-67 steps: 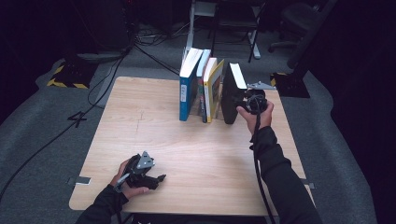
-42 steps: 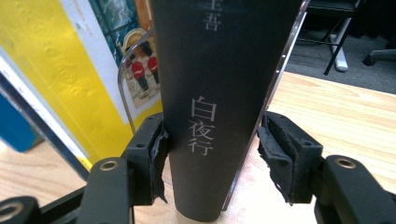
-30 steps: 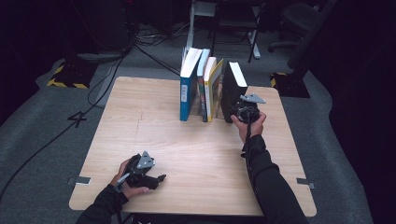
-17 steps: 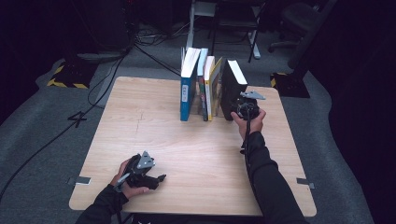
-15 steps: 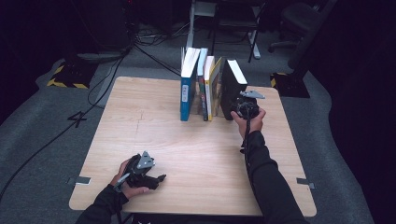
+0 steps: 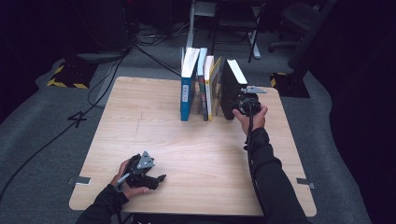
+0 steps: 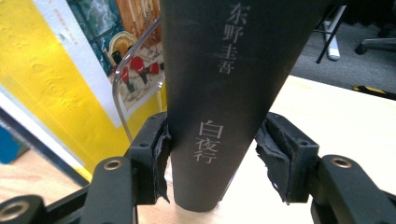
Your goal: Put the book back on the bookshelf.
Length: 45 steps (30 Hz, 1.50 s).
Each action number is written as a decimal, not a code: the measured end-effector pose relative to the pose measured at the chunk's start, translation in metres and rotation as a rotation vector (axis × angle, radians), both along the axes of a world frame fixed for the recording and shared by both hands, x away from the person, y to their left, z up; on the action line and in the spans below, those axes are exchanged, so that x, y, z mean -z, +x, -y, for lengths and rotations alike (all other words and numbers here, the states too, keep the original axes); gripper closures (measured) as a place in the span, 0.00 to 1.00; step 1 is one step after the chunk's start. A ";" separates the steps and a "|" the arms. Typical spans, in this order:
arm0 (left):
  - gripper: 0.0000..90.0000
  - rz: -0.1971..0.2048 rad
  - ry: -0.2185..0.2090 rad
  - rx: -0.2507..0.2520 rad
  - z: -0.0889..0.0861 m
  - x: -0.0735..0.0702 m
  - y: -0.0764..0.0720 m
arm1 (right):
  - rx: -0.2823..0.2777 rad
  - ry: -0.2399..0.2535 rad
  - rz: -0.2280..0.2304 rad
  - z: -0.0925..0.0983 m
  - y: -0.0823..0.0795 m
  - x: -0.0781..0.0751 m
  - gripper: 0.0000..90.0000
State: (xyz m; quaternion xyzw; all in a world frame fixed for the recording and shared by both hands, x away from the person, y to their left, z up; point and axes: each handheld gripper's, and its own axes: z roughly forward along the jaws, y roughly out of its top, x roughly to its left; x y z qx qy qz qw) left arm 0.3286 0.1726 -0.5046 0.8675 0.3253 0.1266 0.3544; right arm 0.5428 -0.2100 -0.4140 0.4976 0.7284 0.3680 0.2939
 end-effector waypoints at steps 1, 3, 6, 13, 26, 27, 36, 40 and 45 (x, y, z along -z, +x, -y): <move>0.22 0.000 0.000 0.000 0.000 0.000 0.000 | -0.009 -0.008 -0.004 0.001 0.000 -0.001 0.50; 0.22 0.000 0.000 0.000 0.000 0.000 0.000 | -0.021 -0.017 -0.002 0.001 -0.002 -0.002 0.50; 0.22 0.000 0.000 0.000 0.000 0.000 0.000 | -0.041 -0.035 -0.017 0.003 -0.004 -0.004 0.51; 0.22 0.000 0.000 0.000 0.000 0.000 0.000 | -0.080 -0.060 -0.015 0.012 -0.012 -0.009 0.47; 0.22 0.000 0.000 0.000 0.000 0.000 0.000 | -0.160 -0.094 -0.013 0.021 -0.030 -0.012 0.45; 0.22 0.000 0.000 0.000 0.000 0.000 0.000 | -0.159 -0.099 -0.014 0.022 -0.031 -0.012 0.45; 0.22 0.001 0.000 0.000 0.000 0.000 0.000 | -0.203 -0.112 -0.035 0.027 -0.040 -0.013 0.44; 0.22 0.001 0.000 0.000 0.000 0.000 0.000 | -0.239 -0.139 -0.041 0.027 -0.046 -0.014 0.41; 0.22 0.000 -0.001 0.000 0.000 0.000 0.000 | -0.270 -0.154 -0.050 0.030 -0.054 -0.014 0.39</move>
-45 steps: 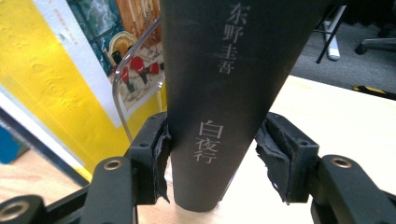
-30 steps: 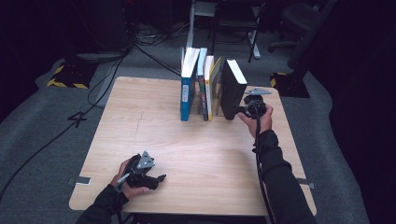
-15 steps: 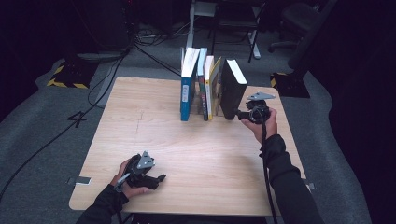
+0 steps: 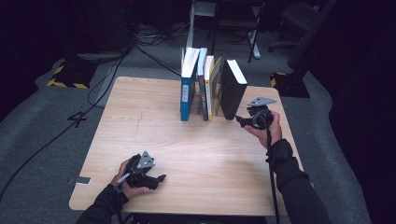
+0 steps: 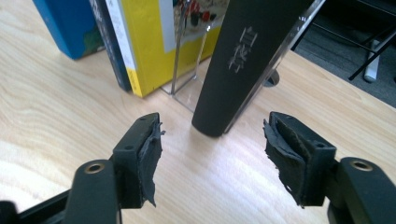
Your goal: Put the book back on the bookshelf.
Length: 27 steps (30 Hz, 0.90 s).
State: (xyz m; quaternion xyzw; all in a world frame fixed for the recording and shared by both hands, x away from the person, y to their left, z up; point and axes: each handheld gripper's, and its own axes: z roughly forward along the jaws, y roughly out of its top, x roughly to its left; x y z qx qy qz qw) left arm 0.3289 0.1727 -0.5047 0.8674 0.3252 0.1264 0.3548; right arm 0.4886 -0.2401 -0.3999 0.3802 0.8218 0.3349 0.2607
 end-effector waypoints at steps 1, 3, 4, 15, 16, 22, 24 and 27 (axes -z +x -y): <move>0.22 0.000 0.000 0.000 0.000 0.000 0.000 | -0.005 -0.001 -0.009 0.001 -0.001 0.000 0.39; 0.22 0.000 0.000 0.000 0.000 0.000 0.000 | -0.014 -0.012 -0.007 0.003 -0.005 0.001 0.39; 0.22 0.000 0.000 0.000 0.000 0.000 0.000 | -0.013 -0.018 -0.006 0.004 -0.006 0.000 0.38; 0.22 0.000 0.000 0.000 0.000 0.000 0.000 | -0.057 -0.068 -0.011 0.012 -0.023 -0.003 0.36; 0.22 0.000 0.000 0.000 0.000 0.000 0.000 | -0.066 -0.064 -0.012 0.013 -0.026 -0.003 0.36; 0.22 0.001 0.001 -0.001 0.000 0.000 0.000 | -0.089 -0.088 -0.006 0.016 -0.036 -0.002 0.35; 0.22 0.001 0.001 -0.001 0.000 0.000 0.000 | -0.091 -0.086 -0.007 0.018 -0.039 -0.001 0.35; 0.22 0.001 0.001 -0.001 0.000 0.000 0.000 | -0.102 -0.102 -0.011 0.020 -0.045 0.002 0.36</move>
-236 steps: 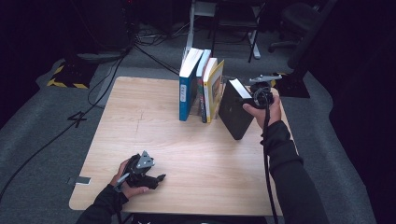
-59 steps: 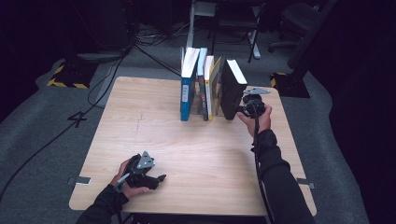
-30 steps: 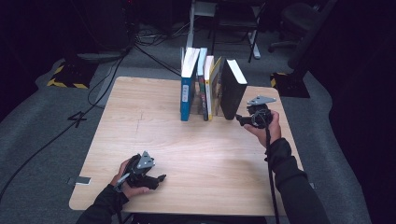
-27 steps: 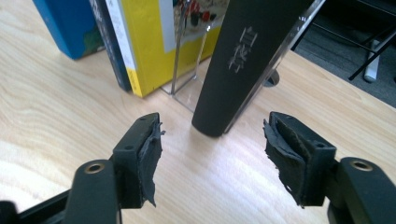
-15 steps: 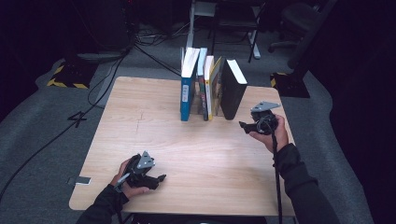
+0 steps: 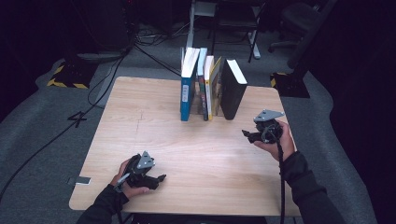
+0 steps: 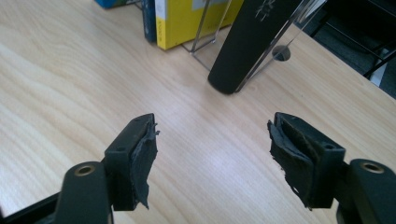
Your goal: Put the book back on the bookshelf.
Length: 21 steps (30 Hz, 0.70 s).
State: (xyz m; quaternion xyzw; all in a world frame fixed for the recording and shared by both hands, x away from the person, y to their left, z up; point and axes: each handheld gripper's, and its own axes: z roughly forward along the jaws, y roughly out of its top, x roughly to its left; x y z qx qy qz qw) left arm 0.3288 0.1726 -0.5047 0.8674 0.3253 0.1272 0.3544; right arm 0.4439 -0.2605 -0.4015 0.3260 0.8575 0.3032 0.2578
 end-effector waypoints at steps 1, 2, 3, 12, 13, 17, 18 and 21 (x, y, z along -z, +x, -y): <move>0.22 0.000 0.000 0.000 0.000 0.000 0.000 | 0.005 -0.008 -0.003 0.000 -0.002 0.001 0.36; 0.22 0.000 0.000 0.000 0.000 0.000 0.000 | 0.005 -0.008 -0.003 0.000 -0.002 0.001 0.36; 0.22 0.000 0.000 0.000 0.000 0.000 0.000 | 0.002 -0.008 -0.006 0.002 -0.004 0.003 0.36; 0.22 0.000 0.000 0.000 0.000 0.000 0.000 | -0.012 -0.030 -0.023 0.014 -0.018 0.017 0.35; 0.22 0.000 0.000 0.000 0.000 0.000 0.000 | -0.012 -0.030 -0.023 0.014 -0.018 0.017 0.35; 0.22 -0.001 0.000 0.000 0.000 0.000 0.000 | -0.018 -0.036 -0.026 0.023 -0.030 0.026 0.35; 0.22 -0.001 0.000 -0.001 0.000 0.000 0.000 | -0.019 -0.035 -0.029 0.024 -0.032 0.027 0.35; 0.22 0.000 0.000 -0.002 0.000 0.000 0.000 | -0.016 -0.050 -0.024 0.028 -0.036 0.032 0.35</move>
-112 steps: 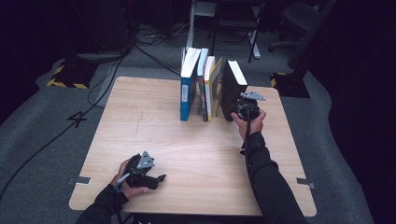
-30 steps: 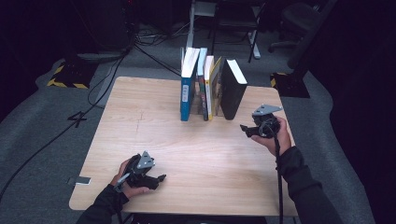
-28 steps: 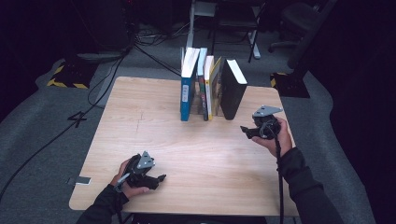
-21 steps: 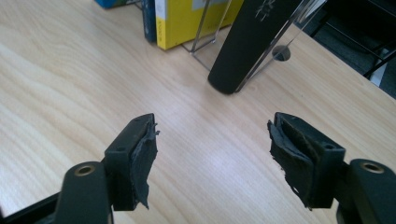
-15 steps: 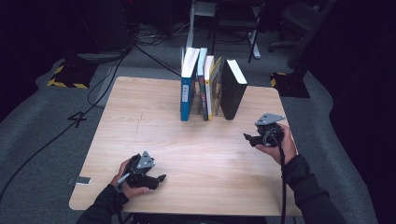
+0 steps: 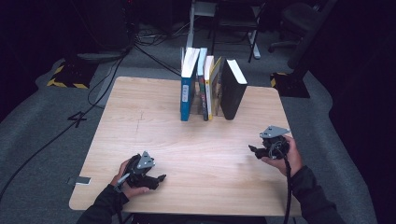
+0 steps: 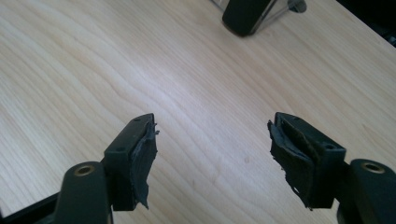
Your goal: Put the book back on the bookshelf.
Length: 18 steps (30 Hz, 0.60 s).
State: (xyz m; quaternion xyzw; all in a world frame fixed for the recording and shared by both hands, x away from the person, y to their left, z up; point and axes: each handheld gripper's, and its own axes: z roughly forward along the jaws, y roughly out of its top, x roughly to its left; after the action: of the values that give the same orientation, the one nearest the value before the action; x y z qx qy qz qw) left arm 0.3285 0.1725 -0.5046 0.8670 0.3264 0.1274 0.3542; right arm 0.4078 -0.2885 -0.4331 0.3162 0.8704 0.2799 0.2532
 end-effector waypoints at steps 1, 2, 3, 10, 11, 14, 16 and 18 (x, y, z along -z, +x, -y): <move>0.22 0.000 0.000 0.000 0.000 0.000 0.000 | 0.001 -0.001 -0.005 0.003 -0.003 0.003 0.35; 0.22 0.000 0.000 0.000 0.000 0.000 0.000 | 0.000 -0.002 -0.006 0.005 -0.004 0.005 0.35; 0.22 0.000 0.000 0.000 0.000 0.000 0.000 | 0.001 -0.006 -0.006 0.008 -0.006 0.007 0.35; 0.22 0.000 0.000 0.000 0.000 0.000 0.000 | 0.007 -0.034 0.000 0.026 -0.021 0.020 0.34; 0.22 0.000 0.000 -0.001 0.000 0.000 0.000 | 0.010 -0.033 0.001 0.030 -0.023 0.022 0.34; 0.22 0.000 0.000 -0.001 0.000 0.000 0.000 | 0.016 -0.017 0.000 0.039 -0.030 0.028 0.34; 0.22 0.000 0.000 -0.001 0.000 0.000 0.000 | 0.016 -0.001 0.000 0.047 -0.036 0.030 0.34; 0.22 0.000 0.000 -0.001 0.000 0.000 0.000 | 0.017 0.009 0.000 0.054 -0.040 0.032 0.34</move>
State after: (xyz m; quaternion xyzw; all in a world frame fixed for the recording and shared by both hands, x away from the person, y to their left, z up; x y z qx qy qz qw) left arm 0.3284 0.1725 -0.5046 0.8669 0.3267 0.1274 0.3542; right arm 0.3680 -0.3423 -0.4654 0.3248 0.8664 0.2818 0.2540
